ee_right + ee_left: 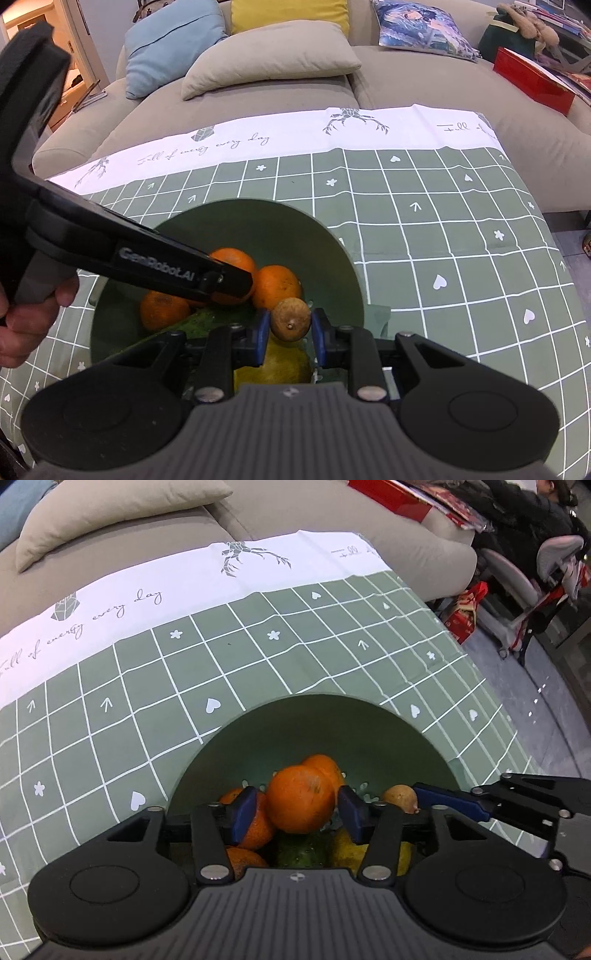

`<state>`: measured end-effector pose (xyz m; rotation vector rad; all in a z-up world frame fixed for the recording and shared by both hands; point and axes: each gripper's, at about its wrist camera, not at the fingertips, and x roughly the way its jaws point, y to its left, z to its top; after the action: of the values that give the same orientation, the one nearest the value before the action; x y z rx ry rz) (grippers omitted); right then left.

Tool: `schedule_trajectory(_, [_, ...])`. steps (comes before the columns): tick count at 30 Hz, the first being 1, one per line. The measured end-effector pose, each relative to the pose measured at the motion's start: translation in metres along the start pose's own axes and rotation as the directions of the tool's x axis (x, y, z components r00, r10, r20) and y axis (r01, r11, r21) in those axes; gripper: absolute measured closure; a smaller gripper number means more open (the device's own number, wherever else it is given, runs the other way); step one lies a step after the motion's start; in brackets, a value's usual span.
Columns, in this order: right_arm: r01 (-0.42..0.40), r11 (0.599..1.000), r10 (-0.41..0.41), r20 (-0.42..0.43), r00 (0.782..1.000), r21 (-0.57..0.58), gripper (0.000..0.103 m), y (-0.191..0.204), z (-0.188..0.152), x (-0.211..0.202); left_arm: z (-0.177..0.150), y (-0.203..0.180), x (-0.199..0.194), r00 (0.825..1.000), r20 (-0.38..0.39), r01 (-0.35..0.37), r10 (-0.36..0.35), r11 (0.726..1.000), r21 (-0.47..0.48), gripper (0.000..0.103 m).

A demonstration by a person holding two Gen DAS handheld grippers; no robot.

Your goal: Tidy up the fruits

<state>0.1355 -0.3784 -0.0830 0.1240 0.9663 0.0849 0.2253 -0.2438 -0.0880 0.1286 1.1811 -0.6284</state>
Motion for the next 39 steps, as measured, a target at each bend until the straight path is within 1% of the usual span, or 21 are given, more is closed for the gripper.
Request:
schedule_trajectory(7, [0.031,0.999,-0.031,-0.006,1.000,-0.032,0.083,0.004,0.006,0.005,-0.004,0.009,-0.028,0.997,0.074,0.022,-0.020,0.999,-0.032,0.040])
schedule_trajectory(10, [0.053,0.997,-0.054,-0.018,0.998,-0.058,0.083,0.006,0.010,0.011,-0.009,0.014,-0.041,0.995,0.095,0.000,0.005,0.999,-0.045,0.036])
schedule_trajectory(16, [0.081,0.993,-0.085,-0.054,0.995,-0.081,0.083,0.011,0.011,0.024,-0.022,0.019,-0.058,0.992,0.108,-0.060,0.065,0.997,-0.048,0.036])
schedule_trajectory(24, [0.076,0.994,-0.081,-0.071,0.994,-0.073,0.082,0.012,0.012,0.027,-0.042,0.020,-0.076,0.990,0.112,-0.076,0.082,0.996,-0.056,0.036])
schedule_trajectory(27, [0.067,0.996,-0.071,-0.071,0.995,-0.061,0.081,0.012,0.013,0.022,-0.049,0.019,-0.086,0.988,0.126,-0.083,0.088,0.995,-0.049,0.036])
schedule_trajectory(30, [0.058,0.998,-0.060,-0.048,0.997,-0.037,0.081,0.014,0.017,0.006,-0.056,0.018,-0.101,0.983,0.153,-0.092,0.097,0.995,-0.043,0.036])
schedule_trajectory(31, [0.058,0.998,-0.059,-0.034,0.998,-0.032,0.077,0.016,0.020,-0.002,-0.058,0.018,-0.107,0.981,0.164,-0.095,0.101,0.995,-0.041,0.036])
schedule_trajectory(32, [0.060,0.998,-0.061,-0.020,0.998,-0.028,0.069,0.018,0.024,-0.008,-0.061,0.017,-0.113,0.978,0.178,-0.100,0.106,0.994,-0.039,0.036])
schedule_trajectory(34, [0.064,0.998,-0.063,0.019,0.998,-0.017,0.067,0.023,0.031,-0.027,-0.065,0.016,-0.126,0.971,0.206,-0.113,0.117,0.993,-0.032,0.036])
schedule_trajectory(36, [0.053,0.999,-0.052,0.051,0.997,-0.007,0.066,0.029,0.038,-0.046,-0.069,0.014,-0.141,0.960,0.243,-0.137,0.139,0.990,-0.026,0.036])
schedule_trajectory(37, [0.049,0.999,-0.049,0.069,0.996,-0.003,0.060,0.033,0.041,-0.057,-0.072,0.014,-0.149,0.952,0.266,-0.152,0.153,0.988,-0.023,0.036])
schedule_trajectory(38, [0.049,0.999,-0.049,0.090,0.995,-0.001,0.048,0.037,0.044,-0.068,-0.075,0.013,-0.158,0.941,0.292,-0.170,0.169,0.985,-0.023,0.035])
schedule_trajectory(39, [0.052,0.999,-0.051,0.117,0.992,0.001,0.044,0.042,0.045,-0.080,-0.079,0.012,-0.168,0.928,0.321,-0.190,0.188,0.982,-0.026,0.032])
